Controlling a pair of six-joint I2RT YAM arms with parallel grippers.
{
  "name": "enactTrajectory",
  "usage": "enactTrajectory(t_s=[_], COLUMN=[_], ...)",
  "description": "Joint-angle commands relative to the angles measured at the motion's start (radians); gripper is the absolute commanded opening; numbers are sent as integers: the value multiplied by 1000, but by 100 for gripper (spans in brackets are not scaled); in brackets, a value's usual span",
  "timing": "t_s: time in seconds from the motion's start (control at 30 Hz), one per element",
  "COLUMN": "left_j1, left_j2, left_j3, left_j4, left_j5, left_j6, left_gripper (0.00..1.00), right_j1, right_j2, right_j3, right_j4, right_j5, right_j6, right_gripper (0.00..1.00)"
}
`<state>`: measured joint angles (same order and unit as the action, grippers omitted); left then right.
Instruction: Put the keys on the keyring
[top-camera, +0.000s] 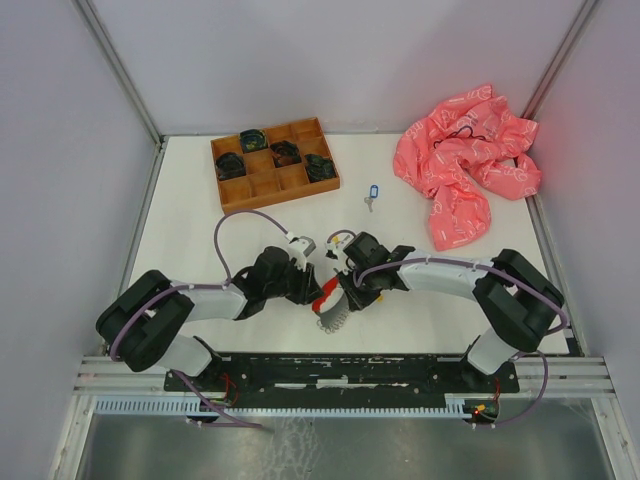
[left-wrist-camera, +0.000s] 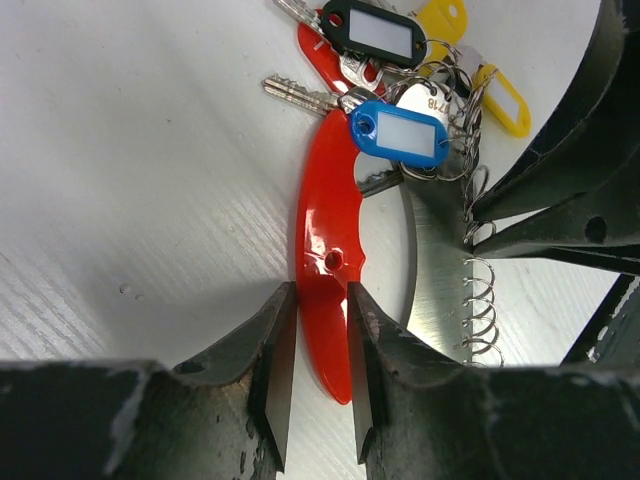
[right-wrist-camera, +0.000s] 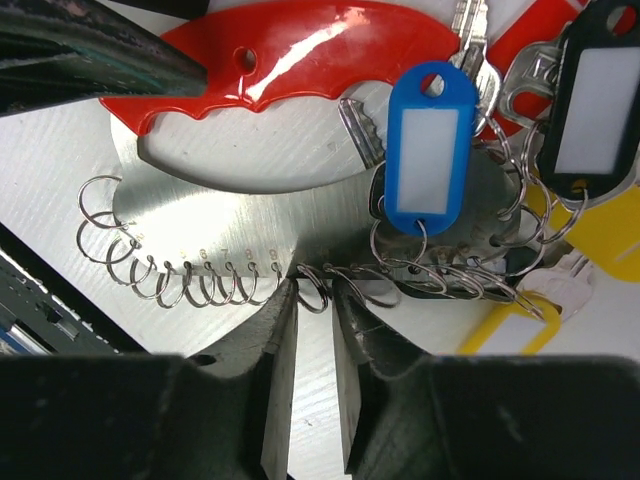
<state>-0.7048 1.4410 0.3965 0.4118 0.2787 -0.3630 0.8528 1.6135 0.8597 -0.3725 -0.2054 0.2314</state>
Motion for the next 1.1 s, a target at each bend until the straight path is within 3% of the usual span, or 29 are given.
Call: enactTrajectory(t_s=[0.0, 0.13, 0.57, 0.93, 1.07], left_j1=[-6, -8, -6, 8, 28], left_j2=[9, 4, 33, -85, -79], left_j3=[22, 23, 29, -107, -78], left_j4=[-6, -14, 11, 267, 209], left_j5=[-13, -27, -41, 0, -1], left_j6=[-23, -42, -122, -119, -121], left_gripper=[34, 33, 29, 32, 32], right_j1=[1, 2, 2, 1, 2], right_j2=[3, -23, -112, -76, -23], right_j3=[35, 44, 35, -43, 11], right_j4=[-12, -15, 111, 403, 301], right_j5=[1, 2, 8, -44, -23], right_j6=[1, -22, -224, -284, -284], right_gripper=[23, 1, 1, 1, 1])
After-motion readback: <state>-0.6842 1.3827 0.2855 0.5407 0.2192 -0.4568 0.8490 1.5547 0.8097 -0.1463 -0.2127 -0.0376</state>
